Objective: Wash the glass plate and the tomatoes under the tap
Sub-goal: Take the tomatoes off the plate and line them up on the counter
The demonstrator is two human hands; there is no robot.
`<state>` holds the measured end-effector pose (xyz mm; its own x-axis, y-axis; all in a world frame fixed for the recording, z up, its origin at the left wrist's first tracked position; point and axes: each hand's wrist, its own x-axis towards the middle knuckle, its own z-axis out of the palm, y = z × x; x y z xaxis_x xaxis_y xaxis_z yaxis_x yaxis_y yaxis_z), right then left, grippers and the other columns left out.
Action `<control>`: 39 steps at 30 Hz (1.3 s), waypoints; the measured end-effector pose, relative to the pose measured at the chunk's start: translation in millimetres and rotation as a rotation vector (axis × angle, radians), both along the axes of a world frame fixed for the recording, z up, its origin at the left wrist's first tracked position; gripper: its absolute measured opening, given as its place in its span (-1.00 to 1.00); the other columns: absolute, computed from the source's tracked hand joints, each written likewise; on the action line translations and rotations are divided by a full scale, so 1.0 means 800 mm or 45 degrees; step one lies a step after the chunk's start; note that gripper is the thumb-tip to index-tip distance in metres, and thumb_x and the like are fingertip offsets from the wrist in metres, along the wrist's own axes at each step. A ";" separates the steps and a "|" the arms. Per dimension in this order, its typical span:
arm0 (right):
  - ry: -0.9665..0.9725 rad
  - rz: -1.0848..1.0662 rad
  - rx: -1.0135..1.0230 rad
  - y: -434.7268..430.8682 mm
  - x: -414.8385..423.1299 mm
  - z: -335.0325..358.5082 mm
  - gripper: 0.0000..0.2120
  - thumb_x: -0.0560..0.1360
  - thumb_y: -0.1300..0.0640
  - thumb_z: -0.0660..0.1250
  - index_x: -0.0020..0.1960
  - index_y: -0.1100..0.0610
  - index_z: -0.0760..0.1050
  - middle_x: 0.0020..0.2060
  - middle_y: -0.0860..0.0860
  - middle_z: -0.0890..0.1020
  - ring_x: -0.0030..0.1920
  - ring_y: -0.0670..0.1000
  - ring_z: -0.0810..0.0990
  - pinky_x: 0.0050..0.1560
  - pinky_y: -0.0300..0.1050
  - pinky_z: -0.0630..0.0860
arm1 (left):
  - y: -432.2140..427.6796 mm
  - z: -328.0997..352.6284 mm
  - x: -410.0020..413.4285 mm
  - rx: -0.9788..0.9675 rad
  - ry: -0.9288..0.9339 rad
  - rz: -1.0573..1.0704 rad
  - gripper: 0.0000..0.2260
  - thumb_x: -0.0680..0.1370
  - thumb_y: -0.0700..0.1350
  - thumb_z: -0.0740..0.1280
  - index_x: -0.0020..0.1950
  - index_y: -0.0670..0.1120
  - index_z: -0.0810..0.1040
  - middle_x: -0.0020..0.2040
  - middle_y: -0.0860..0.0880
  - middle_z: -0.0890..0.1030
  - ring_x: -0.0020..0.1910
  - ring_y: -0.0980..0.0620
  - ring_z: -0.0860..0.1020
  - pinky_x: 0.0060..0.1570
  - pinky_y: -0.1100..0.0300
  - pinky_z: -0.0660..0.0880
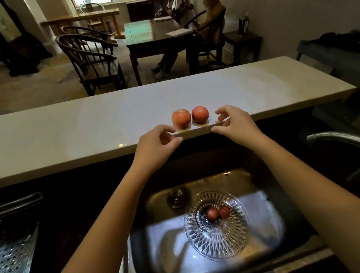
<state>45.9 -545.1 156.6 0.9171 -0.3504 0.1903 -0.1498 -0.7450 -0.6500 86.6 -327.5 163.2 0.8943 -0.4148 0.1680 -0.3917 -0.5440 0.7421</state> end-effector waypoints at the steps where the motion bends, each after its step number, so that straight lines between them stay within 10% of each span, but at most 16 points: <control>1: -0.024 -0.002 0.008 -0.002 -0.012 -0.010 -0.60 0.40 0.08 0.45 0.19 0.09 0.45 -0.03 0.00 0.57 -0.14 -0.08 0.54 -0.12 -0.27 0.47 | 0.005 -0.009 -0.008 -0.019 0.092 -0.099 -0.78 0.45 0.00 0.42 0.06 0.01 0.56 -0.16 0.11 0.61 -0.18 0.19 0.57 -0.19 0.39 0.48; 10: 0.544 0.057 0.189 -0.010 -0.082 -0.212 -0.64 0.41 0.13 0.44 0.17 0.16 0.49 0.05 0.10 0.61 0.05 0.06 0.58 0.10 0.00 0.52 | -0.033 -0.203 -0.014 0.416 0.749 -0.340 -0.54 0.43 -0.11 0.45 0.29 -0.15 0.45 0.03 -0.07 0.57 0.00 0.04 0.53 0.06 0.23 0.43; 20: 0.937 0.022 0.111 -0.032 -0.093 -0.385 -0.29 0.33 0.00 0.49 0.38 0.13 0.27 0.28 0.16 0.42 0.27 0.15 0.43 0.21 -0.07 0.42 | -0.088 -0.384 -0.026 0.617 0.684 -0.341 -0.31 0.32 -0.07 0.53 0.40 -0.06 0.35 0.32 -0.09 0.51 0.30 -0.06 0.45 0.26 0.14 0.38; 39: 0.608 -0.169 0.393 -0.023 -0.085 -0.366 -0.57 0.35 0.23 0.46 0.19 0.11 0.47 0.09 0.09 0.50 0.03 0.04 0.53 0.04 -0.17 0.51 | -0.122 -0.378 -0.039 0.401 0.724 -0.119 -0.51 0.39 -0.16 0.48 0.28 -0.07 0.45 0.26 -0.10 0.46 0.19 -0.06 0.48 0.25 0.15 0.41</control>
<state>-22.3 -563.4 -136.6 0.8207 -0.4414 -0.3628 -0.5587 -0.4870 -0.6713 55.2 -425.0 -139.1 0.7657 -0.4470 -0.4625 -0.0417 -0.7520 0.6579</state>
